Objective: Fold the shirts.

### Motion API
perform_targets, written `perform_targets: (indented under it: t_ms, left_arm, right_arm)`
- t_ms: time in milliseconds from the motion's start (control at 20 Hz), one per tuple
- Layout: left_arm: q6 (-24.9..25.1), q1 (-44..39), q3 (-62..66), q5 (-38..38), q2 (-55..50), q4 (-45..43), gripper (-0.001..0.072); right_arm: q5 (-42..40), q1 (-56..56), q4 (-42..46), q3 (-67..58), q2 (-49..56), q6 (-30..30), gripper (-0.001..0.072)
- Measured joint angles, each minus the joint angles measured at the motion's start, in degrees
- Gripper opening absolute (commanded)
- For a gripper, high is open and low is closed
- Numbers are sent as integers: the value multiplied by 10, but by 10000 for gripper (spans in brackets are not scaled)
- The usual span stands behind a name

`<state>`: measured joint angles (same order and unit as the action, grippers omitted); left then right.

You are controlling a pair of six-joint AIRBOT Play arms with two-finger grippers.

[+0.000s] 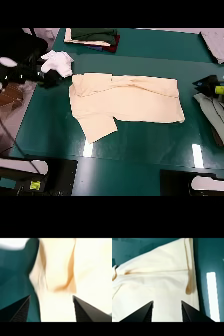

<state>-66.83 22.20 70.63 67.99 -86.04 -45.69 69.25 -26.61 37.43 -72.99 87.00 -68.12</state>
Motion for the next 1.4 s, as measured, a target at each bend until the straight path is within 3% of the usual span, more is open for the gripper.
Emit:
perform_targets:
  t_ms: [350, 600, 650, 750, 800, 850, 900, 950, 1000, 1150, 1250, 1400]
  left_arm:
    - [20, 13, -201, 28, 90, -8, 598]
    - [25, -50, -239, 4, 99, -21, 578]
    - [24, -68, -242, -8, 100, -23, 496]
    - [19, -98, -245, -37, 101, -34, 496]
    - [16, -111, -246, -47, 101, -36, 449]
    - [13, -121, -247, -58, 101, -38, 301]
    - [12, -130, -248, -70, 101, -43, 280]
    - [10, -137, -248, -79, 101, -40, 95]
    - [9, -145, -248, -84, 101, -36, 35]
    - [15, -160, -247, -83, 110, -22, 34]
    - [17, -164, -244, -85, 122, -16, 34]
    - [17, -167, -238, -87, 139, -14, 33]
  right_arm:
    - [-3, -32, -3, 122, -108, 23, 406]
    - [6, -35, -4, 140, -128, 27, 406]
    - [7, -35, -4, 141, -130, 28, 406]
    - [12, -35, -4, 143, -131, 29, 405]
    - [17, -35, -4, 143, -132, 31, 405]
    - [21, -35, -4, 143, -132, 33, 404]
    - [24, -35, -4, 144, -132, 35, 403]
    - [26, -35, -4, 144, -132, 37, 402]
    - [27, -35, -3, 144, -133, 38, 403]
    - [32, -37, 26, 144, -129, 28, 412]
    - [53, -38, 57, 144, -113, 14, 537]
    - [86, -33, 94, 144, -77, -3, 561]
